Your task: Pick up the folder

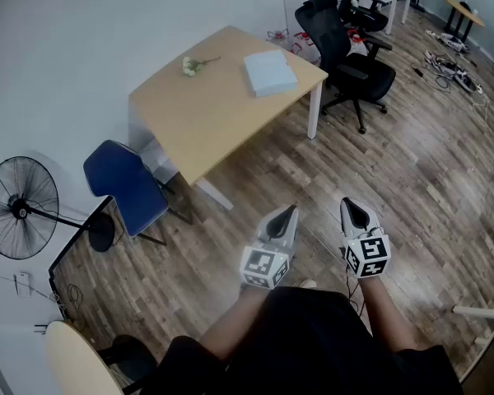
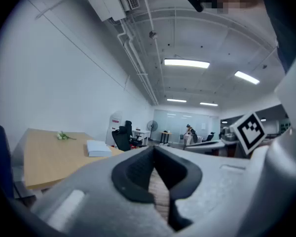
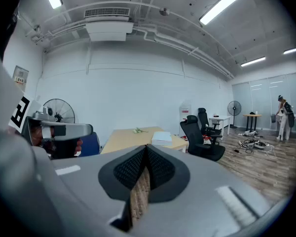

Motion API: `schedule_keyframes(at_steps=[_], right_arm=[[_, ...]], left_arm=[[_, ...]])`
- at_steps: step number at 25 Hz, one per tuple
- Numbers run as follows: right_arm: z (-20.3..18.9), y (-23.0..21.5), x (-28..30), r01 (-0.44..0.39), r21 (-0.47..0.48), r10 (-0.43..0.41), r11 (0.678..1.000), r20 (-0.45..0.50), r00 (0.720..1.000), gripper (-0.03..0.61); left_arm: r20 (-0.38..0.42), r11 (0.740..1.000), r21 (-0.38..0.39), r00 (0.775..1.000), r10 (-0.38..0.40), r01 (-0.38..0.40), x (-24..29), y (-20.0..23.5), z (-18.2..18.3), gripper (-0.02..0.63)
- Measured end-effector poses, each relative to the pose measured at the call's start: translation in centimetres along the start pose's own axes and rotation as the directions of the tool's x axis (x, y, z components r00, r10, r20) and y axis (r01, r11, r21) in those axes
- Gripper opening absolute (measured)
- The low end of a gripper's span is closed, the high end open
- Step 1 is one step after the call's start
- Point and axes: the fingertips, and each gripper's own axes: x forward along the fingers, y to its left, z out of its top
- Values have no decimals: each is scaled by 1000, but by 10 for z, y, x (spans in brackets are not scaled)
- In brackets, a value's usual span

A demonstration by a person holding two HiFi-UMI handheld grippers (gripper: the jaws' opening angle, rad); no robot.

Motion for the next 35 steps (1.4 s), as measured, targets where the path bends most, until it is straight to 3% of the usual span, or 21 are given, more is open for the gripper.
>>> schedule_keyframes(at_steps=[7, 18, 28, 35], right_arm=[[8, 8, -5, -40, -32, 41, 999, 32, 999, 0], [-4, -14, -3, -54, 7, 54, 999, 32, 998, 0], [-18, -70, 51, 20, 13, -19, 1000, -15, 1000, 0], [-7, -121, 120, 31, 12, -30, 999, -44, 999, 0]], left_arm=[[13, 1000, 20, 1000, 23, -23, -8, 1, 2, 2], [-7, 997, 10, 997, 82, -82, 1, 11, -13, 3], [-38, 1000, -3, 999, -5, 5, 94, 50, -29, 3], [-14, 1000, -14, 1000, -25, 25, 180, 100, -13, 3]])
